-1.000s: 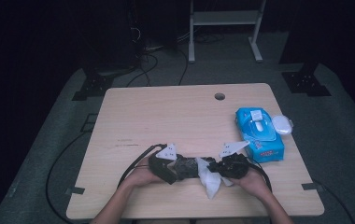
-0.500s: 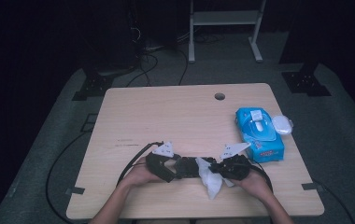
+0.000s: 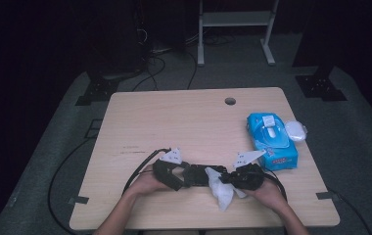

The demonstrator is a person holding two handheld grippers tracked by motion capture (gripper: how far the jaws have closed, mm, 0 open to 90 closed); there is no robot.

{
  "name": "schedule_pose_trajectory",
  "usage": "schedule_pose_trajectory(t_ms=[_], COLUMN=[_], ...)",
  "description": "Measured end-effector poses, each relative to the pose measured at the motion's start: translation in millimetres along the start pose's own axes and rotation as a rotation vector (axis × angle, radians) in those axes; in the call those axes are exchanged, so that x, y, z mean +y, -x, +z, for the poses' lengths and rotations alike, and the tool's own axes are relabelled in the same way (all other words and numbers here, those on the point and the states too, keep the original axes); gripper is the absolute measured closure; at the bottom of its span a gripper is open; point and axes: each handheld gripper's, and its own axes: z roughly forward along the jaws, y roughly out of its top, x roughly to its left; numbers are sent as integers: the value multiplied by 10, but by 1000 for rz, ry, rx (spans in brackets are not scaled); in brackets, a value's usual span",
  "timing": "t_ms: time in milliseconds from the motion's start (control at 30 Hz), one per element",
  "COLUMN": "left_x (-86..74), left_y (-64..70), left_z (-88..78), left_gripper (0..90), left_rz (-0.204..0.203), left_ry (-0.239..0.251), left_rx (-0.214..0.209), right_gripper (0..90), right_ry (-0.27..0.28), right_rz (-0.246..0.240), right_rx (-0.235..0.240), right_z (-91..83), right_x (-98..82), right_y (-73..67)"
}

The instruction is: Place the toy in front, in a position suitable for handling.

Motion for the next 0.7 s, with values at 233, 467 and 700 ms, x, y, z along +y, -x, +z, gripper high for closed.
schedule_pose_trajectory(t_ms=[233, 467, 700], left_x=[-4, -8, -1], left_y=[-54, -98, -168], left_z=[-56, -55, -91], left_gripper=[233, 233, 238], left_rz=[-66, -133, -227], left_ry=[30, 43, 66], left_rx=[-19, -33, -58], right_gripper=[860, 862, 863], right_ry=[-1, 0, 1], right_rz=[-26, -52, -69], right_rx=[-15, -26, -34], right_z=[7, 9, 11], right_x=[-11, -14, -15], right_y=[-30, -49, -57])
